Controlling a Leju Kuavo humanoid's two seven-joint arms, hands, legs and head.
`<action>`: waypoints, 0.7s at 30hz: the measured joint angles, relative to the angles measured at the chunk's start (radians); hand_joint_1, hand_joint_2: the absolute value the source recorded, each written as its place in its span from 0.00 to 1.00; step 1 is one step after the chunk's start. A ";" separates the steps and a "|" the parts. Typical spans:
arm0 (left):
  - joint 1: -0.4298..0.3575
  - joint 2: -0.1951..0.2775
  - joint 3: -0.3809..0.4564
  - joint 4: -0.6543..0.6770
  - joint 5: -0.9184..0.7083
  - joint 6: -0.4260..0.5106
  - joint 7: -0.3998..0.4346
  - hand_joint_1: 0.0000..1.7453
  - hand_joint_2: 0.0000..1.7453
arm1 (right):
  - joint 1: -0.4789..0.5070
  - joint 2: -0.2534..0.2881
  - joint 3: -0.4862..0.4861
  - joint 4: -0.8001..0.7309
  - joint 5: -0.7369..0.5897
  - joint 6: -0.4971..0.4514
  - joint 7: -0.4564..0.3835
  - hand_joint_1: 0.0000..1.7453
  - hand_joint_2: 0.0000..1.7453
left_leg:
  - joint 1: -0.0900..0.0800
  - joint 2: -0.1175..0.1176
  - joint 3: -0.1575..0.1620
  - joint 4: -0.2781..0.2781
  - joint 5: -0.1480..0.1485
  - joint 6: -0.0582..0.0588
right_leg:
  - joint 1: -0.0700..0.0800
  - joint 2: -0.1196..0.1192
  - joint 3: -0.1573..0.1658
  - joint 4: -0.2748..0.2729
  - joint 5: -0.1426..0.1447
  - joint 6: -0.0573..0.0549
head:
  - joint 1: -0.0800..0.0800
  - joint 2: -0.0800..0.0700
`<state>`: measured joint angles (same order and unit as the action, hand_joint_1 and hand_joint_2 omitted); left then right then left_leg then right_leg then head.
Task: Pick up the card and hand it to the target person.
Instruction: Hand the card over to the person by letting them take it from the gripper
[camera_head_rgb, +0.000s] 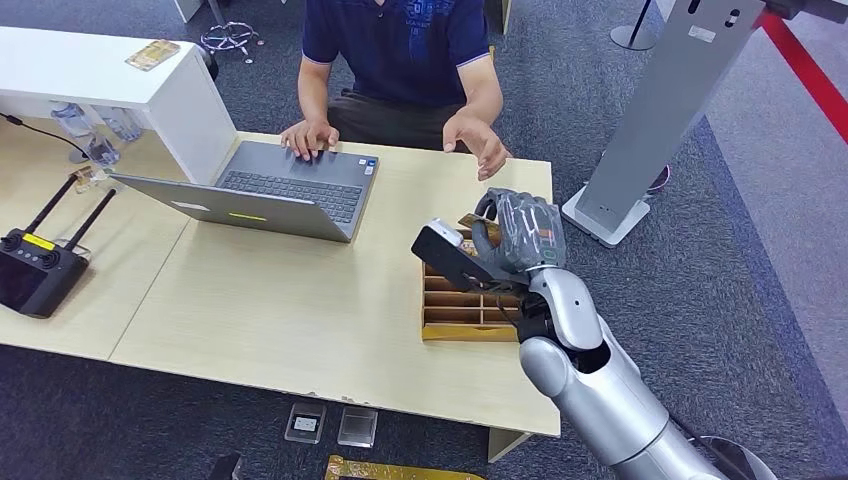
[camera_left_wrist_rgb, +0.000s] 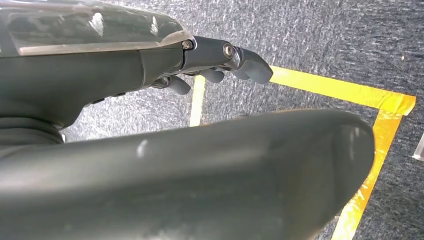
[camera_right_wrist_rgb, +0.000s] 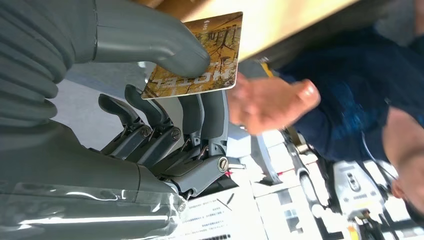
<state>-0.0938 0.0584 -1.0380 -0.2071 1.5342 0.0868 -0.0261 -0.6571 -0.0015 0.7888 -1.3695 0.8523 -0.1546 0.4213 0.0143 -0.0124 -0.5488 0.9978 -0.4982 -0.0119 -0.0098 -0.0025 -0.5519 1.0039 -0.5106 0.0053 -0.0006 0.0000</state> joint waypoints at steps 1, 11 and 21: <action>0.000 0.000 0.000 0.000 -0.005 0.000 -0.001 0.00 0.00 | -0.017 0.000 0.000 0.003 -0.011 -0.006 -0.006 0.97 1.00 | 0.000 0.000 0.000 0.000 0.000 0.000 | 0.000 0.000 0.000 0.000 0.000 0.000 | 0.000 0.000; -0.006 0.008 -0.004 0.000 -0.033 -0.010 0.005 0.00 0.00 | -0.184 0.066 0.015 0.286 -0.082 -0.124 -0.136 0.97 1.00 | 0.000 -0.001 -0.001 0.000 0.000 0.000 | 0.000 -0.001 0.000 0.000 0.000 0.000 | -0.001 0.000; -0.006 0.013 -0.011 0.000 -0.033 -0.010 0.004 0.00 0.00 | -0.250 0.156 0.040 0.589 -0.101 -0.186 -0.204 0.97 1.00 | 0.000 -0.001 -0.002 0.000 0.000 0.000 | 0.000 -0.001 0.000 0.000 0.000 0.000 | 0.000 0.000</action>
<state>-0.0994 0.0713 -1.0487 -0.2071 1.5015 0.0772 -0.0218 -0.9072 0.1541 0.8286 -0.7800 0.7509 -0.3407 0.2170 0.0143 -0.0131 -0.5503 0.9977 -0.4982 -0.0119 -0.0097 -0.0034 -0.5524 1.0044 -0.5107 0.0053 -0.0002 0.0000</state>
